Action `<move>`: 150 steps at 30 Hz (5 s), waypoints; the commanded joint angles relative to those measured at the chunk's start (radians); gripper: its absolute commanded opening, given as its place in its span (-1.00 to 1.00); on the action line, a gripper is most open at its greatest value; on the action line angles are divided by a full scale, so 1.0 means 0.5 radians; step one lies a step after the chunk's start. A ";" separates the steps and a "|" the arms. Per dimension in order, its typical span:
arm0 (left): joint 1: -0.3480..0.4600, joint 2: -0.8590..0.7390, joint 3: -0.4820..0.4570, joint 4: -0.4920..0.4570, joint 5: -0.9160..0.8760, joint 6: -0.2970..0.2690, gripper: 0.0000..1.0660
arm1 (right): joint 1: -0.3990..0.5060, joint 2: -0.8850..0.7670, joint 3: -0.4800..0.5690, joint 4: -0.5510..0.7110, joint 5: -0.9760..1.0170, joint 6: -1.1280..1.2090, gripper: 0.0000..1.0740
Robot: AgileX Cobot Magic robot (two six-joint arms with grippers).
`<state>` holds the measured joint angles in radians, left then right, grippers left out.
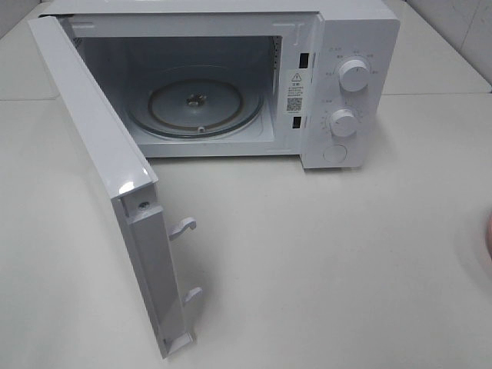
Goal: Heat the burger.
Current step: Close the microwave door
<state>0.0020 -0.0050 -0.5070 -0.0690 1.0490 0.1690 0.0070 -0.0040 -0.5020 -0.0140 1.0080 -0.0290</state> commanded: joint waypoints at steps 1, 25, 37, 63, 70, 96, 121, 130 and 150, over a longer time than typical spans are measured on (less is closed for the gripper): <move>0.002 -0.038 0.002 -0.004 -0.004 -0.010 0.96 | -0.012 -0.060 0.002 -0.002 -0.020 0.010 0.02; 0.002 -0.004 -0.002 -0.008 -0.010 -0.012 0.96 | -0.012 -0.060 0.002 -0.002 -0.020 0.010 -0.16; 0.002 0.432 -0.066 -0.060 -0.750 -0.004 0.93 | -0.012 -0.060 0.002 -0.002 -0.020 0.010 -0.16; 0.002 1.328 0.588 0.258 -2.692 -0.514 -0.99 | -0.012 -0.060 0.002 -0.002 -0.020 0.010 -0.16; 0.002 1.660 0.588 0.822 -3.072 -1.016 -0.99 | -0.012 -0.060 0.002 -0.002 -0.020 0.010 -0.16; -0.266 2.992 0.388 1.042 -4.000 -0.780 -0.99 | -0.012 -0.060 0.002 -0.002 -0.020 0.010 -0.16; -0.526 3.292 0.306 0.874 -4.020 -0.586 -0.99 | -0.012 -0.060 0.002 -0.002 -0.020 0.010 -0.16; -0.742 3.294 0.302 0.512 -4.024 -0.268 -0.99 | -0.012 -0.060 0.002 -0.002 -0.020 0.010 -0.16; -0.934 3.552 -0.034 0.304 -4.012 -0.290 -0.99 | -0.012 -0.060 0.002 -0.002 -0.020 0.010 -0.16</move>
<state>-0.4590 1.7570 -0.4920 0.0910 -0.9440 0.0310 0.0070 -0.0040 -0.5020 -0.0120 1.0070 -0.0290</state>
